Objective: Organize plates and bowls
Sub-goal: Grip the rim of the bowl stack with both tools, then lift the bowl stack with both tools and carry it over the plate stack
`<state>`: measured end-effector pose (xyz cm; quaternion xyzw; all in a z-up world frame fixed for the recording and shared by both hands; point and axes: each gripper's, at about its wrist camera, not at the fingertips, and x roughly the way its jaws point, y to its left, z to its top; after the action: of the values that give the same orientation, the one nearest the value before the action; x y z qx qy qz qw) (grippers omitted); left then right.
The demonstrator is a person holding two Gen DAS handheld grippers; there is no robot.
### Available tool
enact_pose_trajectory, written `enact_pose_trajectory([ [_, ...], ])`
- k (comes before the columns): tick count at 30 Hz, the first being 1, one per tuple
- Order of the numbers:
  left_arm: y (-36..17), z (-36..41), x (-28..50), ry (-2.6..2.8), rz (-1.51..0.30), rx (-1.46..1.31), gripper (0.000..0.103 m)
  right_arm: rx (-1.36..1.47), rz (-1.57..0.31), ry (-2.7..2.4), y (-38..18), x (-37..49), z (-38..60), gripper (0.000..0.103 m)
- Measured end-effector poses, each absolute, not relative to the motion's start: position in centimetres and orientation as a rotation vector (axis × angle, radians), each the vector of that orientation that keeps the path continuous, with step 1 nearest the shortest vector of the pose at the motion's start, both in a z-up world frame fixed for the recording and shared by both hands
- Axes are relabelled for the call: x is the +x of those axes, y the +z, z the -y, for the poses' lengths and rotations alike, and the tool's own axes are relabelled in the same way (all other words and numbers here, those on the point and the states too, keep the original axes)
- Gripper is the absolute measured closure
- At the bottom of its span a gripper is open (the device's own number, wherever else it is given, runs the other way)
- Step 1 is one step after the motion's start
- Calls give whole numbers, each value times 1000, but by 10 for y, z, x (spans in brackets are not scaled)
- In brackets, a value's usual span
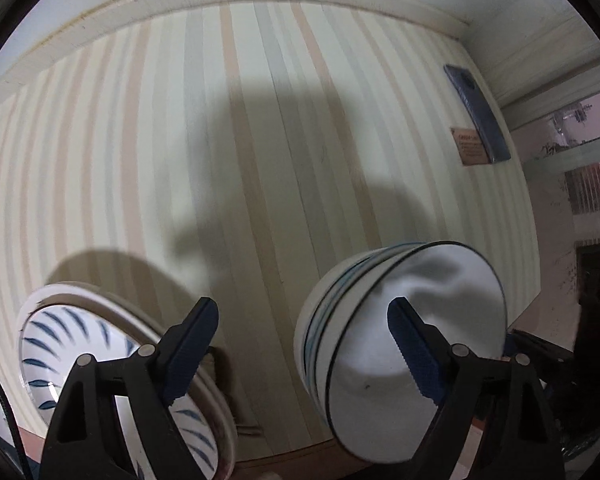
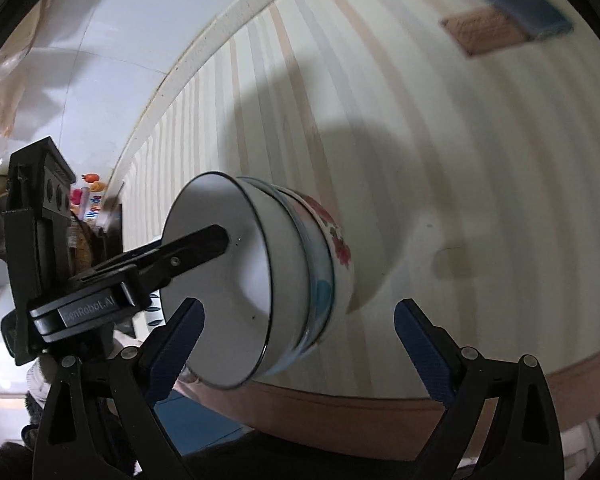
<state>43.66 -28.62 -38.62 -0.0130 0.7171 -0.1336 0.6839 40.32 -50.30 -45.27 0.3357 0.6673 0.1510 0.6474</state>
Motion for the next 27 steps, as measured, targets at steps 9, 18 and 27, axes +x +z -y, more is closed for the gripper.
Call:
enact_pose_trajectory([
  [9, -402, 293, 439, -372, -1644, -123, 48, 807, -1570, 374, -489, 408, 490, 9],
  [18, -401, 297, 439, -391, -1631, -162, 58, 922, -1545, 369, -502, 411, 478, 34],
  [27, -396, 287, 435, -347, -1636, -203, 59, 913, -1559, 356, -500, 418, 477, 34],
])
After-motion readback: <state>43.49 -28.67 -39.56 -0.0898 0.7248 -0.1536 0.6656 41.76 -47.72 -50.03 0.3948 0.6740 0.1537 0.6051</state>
